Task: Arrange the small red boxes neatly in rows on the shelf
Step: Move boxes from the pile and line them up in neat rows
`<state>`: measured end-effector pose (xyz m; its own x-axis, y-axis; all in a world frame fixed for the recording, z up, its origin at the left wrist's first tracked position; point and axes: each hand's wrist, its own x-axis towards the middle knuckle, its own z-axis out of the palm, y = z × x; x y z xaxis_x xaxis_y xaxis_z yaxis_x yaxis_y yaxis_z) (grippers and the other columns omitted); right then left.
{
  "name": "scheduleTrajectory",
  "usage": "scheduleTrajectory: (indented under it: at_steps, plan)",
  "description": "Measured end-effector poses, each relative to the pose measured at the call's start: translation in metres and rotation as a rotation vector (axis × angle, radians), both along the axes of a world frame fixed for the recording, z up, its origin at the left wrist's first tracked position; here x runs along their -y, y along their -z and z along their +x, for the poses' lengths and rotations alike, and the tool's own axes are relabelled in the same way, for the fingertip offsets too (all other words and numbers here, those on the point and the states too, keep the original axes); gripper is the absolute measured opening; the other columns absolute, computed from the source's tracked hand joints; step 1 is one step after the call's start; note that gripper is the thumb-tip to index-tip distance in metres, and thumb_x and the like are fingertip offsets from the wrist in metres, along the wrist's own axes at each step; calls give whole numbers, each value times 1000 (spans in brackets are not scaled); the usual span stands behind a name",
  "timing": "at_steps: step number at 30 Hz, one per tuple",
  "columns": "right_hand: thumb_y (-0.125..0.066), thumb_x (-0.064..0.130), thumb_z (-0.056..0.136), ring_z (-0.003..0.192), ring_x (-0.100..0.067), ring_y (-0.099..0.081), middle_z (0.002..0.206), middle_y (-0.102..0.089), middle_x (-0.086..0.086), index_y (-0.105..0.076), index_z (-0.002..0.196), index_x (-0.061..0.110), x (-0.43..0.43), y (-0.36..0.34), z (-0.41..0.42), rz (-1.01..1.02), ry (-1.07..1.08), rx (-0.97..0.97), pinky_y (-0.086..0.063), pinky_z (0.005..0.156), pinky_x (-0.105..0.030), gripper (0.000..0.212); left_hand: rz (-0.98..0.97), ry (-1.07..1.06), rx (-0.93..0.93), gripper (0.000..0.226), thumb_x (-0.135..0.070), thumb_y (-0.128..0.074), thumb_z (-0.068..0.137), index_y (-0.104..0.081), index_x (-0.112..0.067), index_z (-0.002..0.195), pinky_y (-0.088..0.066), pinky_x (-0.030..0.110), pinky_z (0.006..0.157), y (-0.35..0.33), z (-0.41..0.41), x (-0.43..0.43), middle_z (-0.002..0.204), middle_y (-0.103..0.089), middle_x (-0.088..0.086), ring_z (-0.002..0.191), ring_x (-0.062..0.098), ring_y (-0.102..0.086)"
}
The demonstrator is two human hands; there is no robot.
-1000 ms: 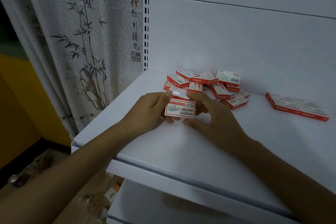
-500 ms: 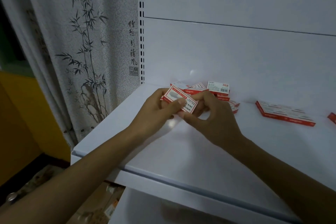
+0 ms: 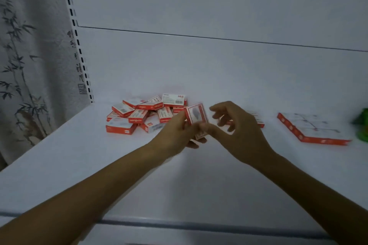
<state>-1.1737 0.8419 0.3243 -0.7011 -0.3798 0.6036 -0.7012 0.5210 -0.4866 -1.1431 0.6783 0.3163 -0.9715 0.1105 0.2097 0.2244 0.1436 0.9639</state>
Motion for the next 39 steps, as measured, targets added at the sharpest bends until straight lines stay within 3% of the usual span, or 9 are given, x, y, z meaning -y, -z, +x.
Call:
scheduleTrajectory:
  at_steps: [3, 8, 11, 14, 21, 23, 25, 28, 39]
  plan:
    - [-47, 57, 78, 88, -1, -59, 106, -59, 12, -50, 123, 26, -37, -3, -12, -46, 0, 97, -50, 70, -13, 55, -297, 130, 10, 34, -23, -49, 95, -46, -20, 129, -51, 18, 62, 2, -18, -26, 98, -63, -4, 77, 8, -66]
    - [-56, 30, 90, 72, -8, -67, 85, -70, 6, -61, 112, 22, -78, 1, -34, -12, -75, 171, -57, 68, -30, 25, -431, 225, -6, 17, -21, -50, 95, -52, -22, 112, -50, 15, 60, 0, -41, -57, 87, -61, -5, 65, 4, -60]
    - [-59, 26, 89, 65, -14, -68, 80, -71, 1, -60, 114, 18, -94, 12, -48, -119, -82, 330, -57, 62, -33, 26, -419, 141, -27, 16, -29, -51, 94, -51, -24, 109, -41, 11, 48, 7, -50, -67, 81, -59, -11, 55, -4, -56]
    - [-56, 34, 90, 56, -10, -65, 69, -70, 0, -57, 112, 23, -102, 30, -56, -32, -19, 417, -53, 58, -25, 25, -523, -43, -95, 32, -38, -54, 91, -48, -26, 120, -45, 16, 54, 23, -62, -68, 85, -60, -11, 67, 0, -57]
    - [-50, 50, 88, 58, 3, -43, 67, -49, 17, -51, 119, 31, -104, 40, -61, 387, 269, 133, -35, 57, -18, 37, -672, -88, -216, 50, -36, -61, 86, -44, -27, 131, -40, 21, 87, 42, -66, -61, 123, -52, -9, 109, 4, -45]
    - [-50, 45, 90, 68, 2, -47, 82, -54, 17, -53, 120, 28, -103, 33, -51, 389, 222, 28, -41, 64, -17, 34, -717, -89, -231, 53, -38, -61, 86, -42, -27, 133, -36, 22, 91, 42, -67, -61, 130, -49, -9, 114, 4, -41]
    - [-45, 43, 90, 86, -9, -58, 101, -64, 7, -60, 114, 24, -98, 30, -44, 473, 147, -132, -49, 78, -29, 35, -753, -96, -248, 57, -39, -61, 85, -39, -27, 136, -32, 21, 94, 43, -67, -62, 135, -46, -8, 119, 7, -39]
    - [-34, 43, 89, 93, -21, -62, 105, -67, 0, -65, 108, 20, -88, 35, -52, 689, 81, -196, -50, 82, -36, 43, -836, -102, -291, 63, -42, -61, 85, -35, -26, 139, -25, 15, 94, 47, -66, -64, 140, -42, -8, 125, 9, -36]
    - [-32, 40, 88, 102, -22, -59, 113, -65, -1, -61, 117, 17, -88, 57, -85, 518, 111, -147, -48, 83, -34, 47, -952, -58, -362, 69, -63, -31, 79, -39, -29, 139, -22, 19, 105, 56, -71, -56, 147, -37, -7, 133, 10, -33]
